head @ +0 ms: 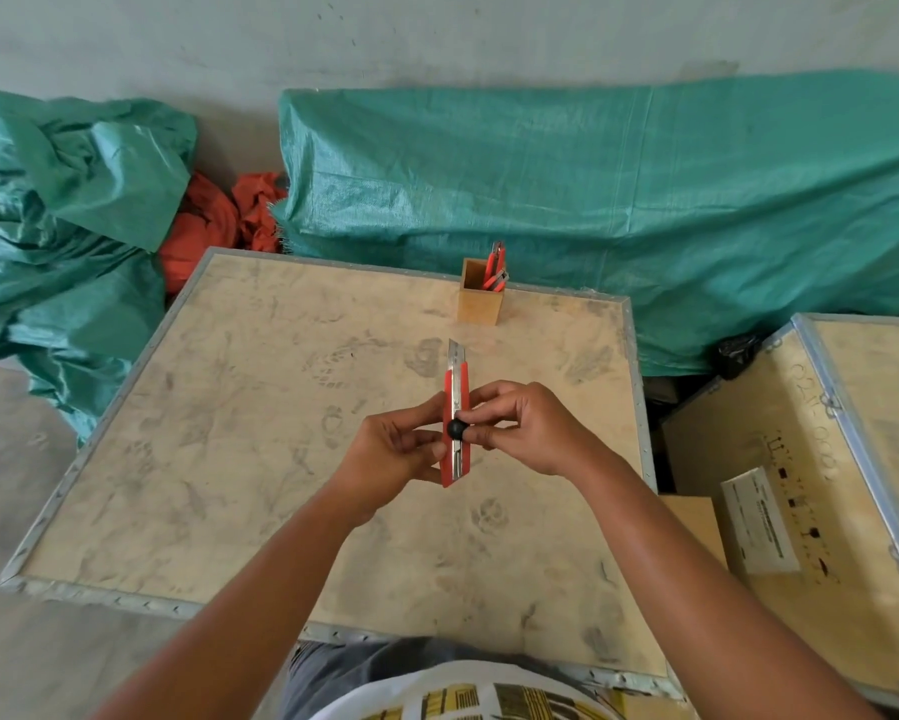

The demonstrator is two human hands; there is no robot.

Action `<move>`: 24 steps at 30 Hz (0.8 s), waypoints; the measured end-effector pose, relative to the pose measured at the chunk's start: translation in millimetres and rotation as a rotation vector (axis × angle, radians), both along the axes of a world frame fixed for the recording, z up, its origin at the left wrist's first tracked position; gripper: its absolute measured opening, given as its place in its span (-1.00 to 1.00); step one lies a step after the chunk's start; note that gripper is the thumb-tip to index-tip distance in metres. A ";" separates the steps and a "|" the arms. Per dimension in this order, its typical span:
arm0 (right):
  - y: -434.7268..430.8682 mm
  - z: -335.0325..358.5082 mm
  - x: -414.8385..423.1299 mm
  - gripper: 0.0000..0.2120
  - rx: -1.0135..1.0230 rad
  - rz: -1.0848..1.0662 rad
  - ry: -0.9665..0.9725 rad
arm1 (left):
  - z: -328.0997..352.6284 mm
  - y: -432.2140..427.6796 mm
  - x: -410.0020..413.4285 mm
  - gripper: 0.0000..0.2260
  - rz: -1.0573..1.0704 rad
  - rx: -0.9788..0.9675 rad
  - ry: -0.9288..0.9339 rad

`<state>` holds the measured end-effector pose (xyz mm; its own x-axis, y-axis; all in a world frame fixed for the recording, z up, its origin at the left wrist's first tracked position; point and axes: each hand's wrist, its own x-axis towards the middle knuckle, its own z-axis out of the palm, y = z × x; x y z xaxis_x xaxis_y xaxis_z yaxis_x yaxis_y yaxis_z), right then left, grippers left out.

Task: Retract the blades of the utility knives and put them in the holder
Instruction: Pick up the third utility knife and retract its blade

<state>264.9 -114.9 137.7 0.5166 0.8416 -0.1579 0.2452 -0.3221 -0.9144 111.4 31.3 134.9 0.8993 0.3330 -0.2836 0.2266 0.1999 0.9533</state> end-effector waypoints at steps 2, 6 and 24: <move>-3.1 1.3 -1.5 -0.77 -0.033 0.021 -0.037 | 1.0 -0.5 -0.2 -0.47 0.006 -0.001 -0.001; -8.8 2.6 -7.2 -0.80 -0.049 0.024 -0.040 | 2.1 -2.3 -0.2 -0.49 0.011 -0.007 -0.003; -18.2 15.1 -22.5 -0.79 -0.026 -0.037 -0.185 | 8.8 -8.9 1.9 -0.52 0.009 -0.015 0.014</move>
<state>242.4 -133.1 152.8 0.5696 0.8182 -0.0786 0.3959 -0.3569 -0.8461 113.3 22.4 143.7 0.8923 0.3364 -0.3009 0.2379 0.2161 0.9469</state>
